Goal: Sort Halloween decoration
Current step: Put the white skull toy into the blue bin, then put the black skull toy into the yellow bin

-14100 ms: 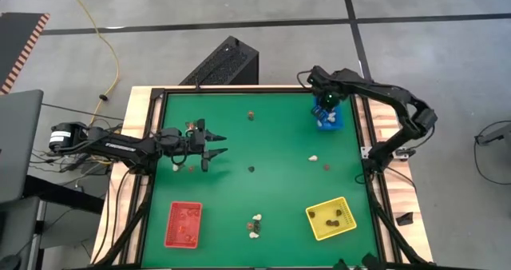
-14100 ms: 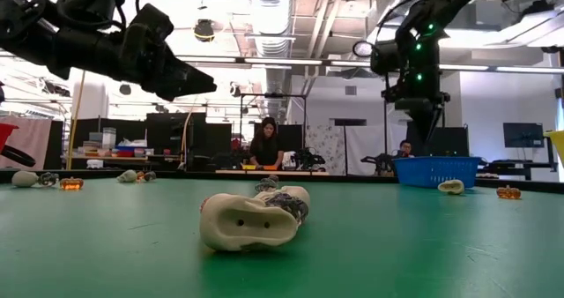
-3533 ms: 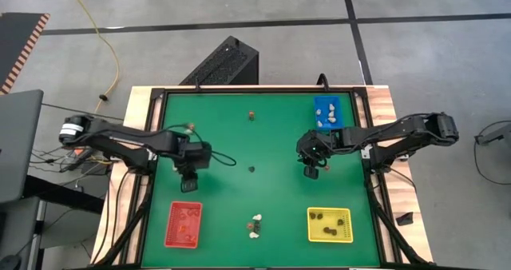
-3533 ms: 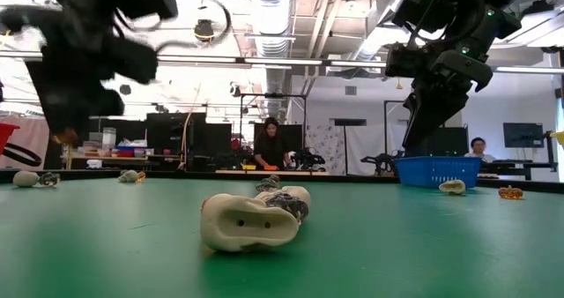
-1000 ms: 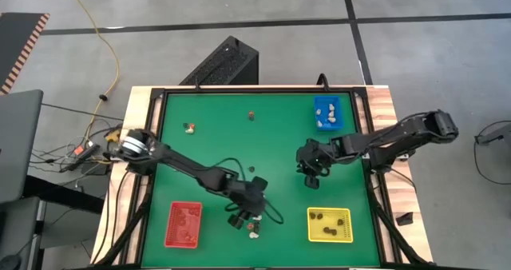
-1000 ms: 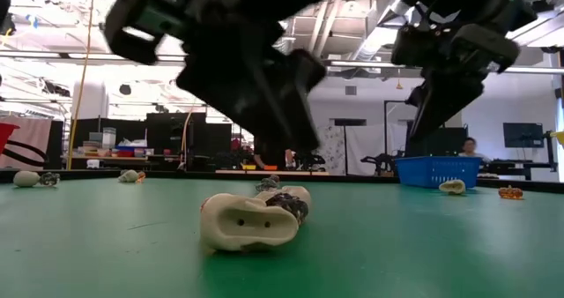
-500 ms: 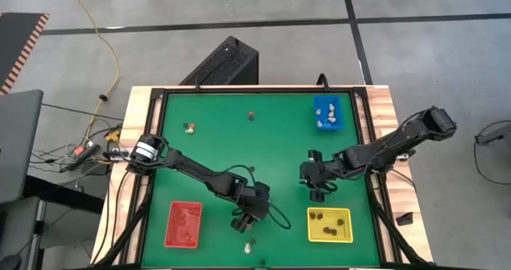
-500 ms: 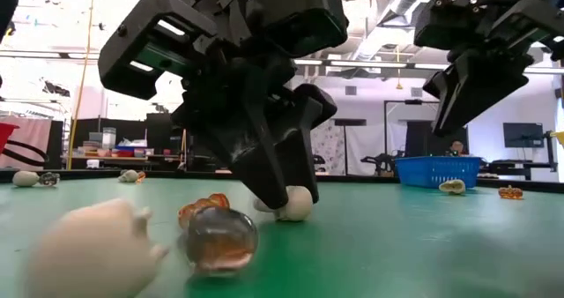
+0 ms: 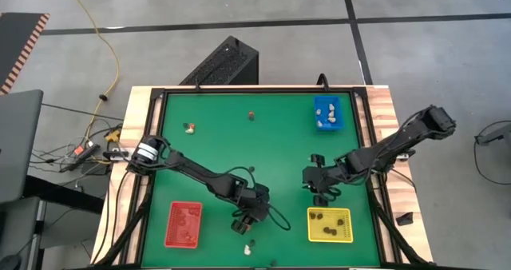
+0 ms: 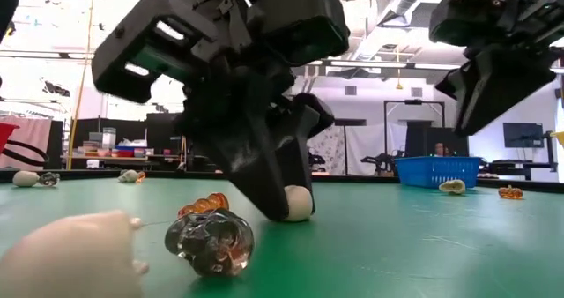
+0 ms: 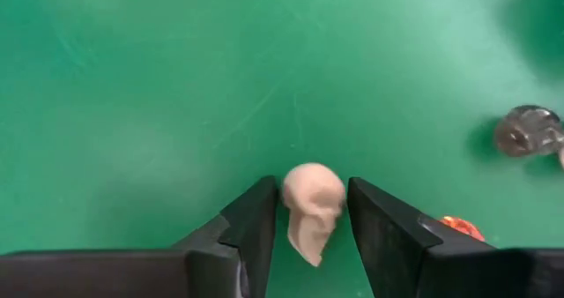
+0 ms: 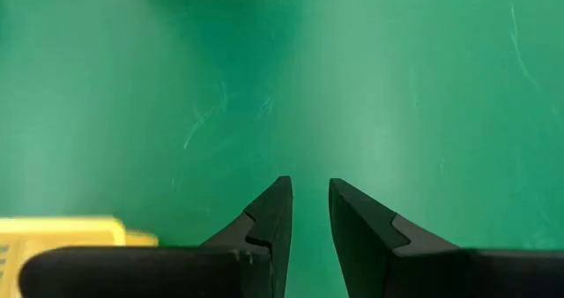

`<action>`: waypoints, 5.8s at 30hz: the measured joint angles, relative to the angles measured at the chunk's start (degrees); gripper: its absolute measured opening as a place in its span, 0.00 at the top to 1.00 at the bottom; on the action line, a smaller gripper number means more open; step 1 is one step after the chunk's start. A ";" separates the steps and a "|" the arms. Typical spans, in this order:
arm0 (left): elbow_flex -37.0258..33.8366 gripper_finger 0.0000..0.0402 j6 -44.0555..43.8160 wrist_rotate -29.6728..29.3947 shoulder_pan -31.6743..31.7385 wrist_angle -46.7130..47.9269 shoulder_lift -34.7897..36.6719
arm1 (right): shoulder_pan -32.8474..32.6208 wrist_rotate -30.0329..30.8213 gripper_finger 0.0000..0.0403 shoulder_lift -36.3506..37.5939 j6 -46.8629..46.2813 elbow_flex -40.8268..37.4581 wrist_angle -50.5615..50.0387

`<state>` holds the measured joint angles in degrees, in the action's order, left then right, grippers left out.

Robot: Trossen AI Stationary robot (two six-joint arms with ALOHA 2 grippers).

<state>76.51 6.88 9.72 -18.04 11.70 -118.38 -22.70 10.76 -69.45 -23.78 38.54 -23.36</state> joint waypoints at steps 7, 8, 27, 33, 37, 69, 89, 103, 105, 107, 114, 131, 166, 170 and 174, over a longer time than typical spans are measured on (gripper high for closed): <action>0.22 0.73 0.32 0.29 0.22 -1.14 -2.26 | -2.12 0.84 0.73 4.89 -5.26 -0.02 -5.05; 0.22 0.74 0.38 0.36 0.28 -0.81 -2.29 | -2.68 1.22 0.73 5.80 -6.02 -0.02 -5.70; 5.99 0.82 14.71 -11.55 8.27 -15.56 -0.84 | -18.71 22.49 0.73 23.59 -10.72 -0.02 -10.63; 7.50 0.82 11.57 -15.05 17.96 -40.52 -6.31 | -20.39 28.57 0.73 26.04 -8.90 -0.02 -10.66; 15.88 0.82 7.40 -14.71 23.55 -45.66 -13.92 | -20.83 31.89 0.73 27.31 -6.68 -0.02 -10.43; 53.90 0.48 -3.97 -11.94 33.35 -19.14 -33.10 | -20.28 34.05 0.73 33.18 -3.00 -0.02 -10.66; 23.09 0.48 -5.95 -30.96 33.36 55.93 17.14 | -5.14 21.74 0.73 17.90 13.32 0.09 14.04; -44.34 0.48 -7.76 -14.54 26.69 -19.04 62.06 | 16.67 -5.51 0.60 -14.17 18.73 4.01 42.79; -50.06 0.48 -8.54 -14.73 24.67 -29.19 66.43 | 17.00 -3.84 0.54 -19.17 20.84 5.62 45.25; -55.24 0.48 -8.67 -15.12 22.85 -35.47 69.58 | 17.23 -1.81 0.48 -23.88 21.80 7.08 48.26; -64.64 0.48 -8.90 -22.56 20.13 -47.39 77.14 | 18.03 -0.18 0.42 -36.43 18.46 7.83 57.67; -64.70 0.48 -6.95 -23.46 20.12 -44.00 76.03 | 17.49 4.67 0.44 -51.75 14.38 7.24 77.16; -64.70 0.48 -5.90 -23.55 20.15 -43.62 76.03 | -14.48 -11.02 0.66 2.71 -42.99 7.02 -3.21; -64.68 0.48 -6.21 -23.55 20.17 -43.64 76.03 | -21.63 -10.67 0.68 0.16 -54.81 7.02 -4.19; -64.67 0.48 -6.60 -23.55 20.16 -43.70 76.03 | -23.75 -10.64 0.67 -3.33 -63.71 7.02 -7.75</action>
<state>11.84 0.27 -13.82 2.12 -32.00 -42.35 -46.45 0.12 -72.77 -87.49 45.56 -31.11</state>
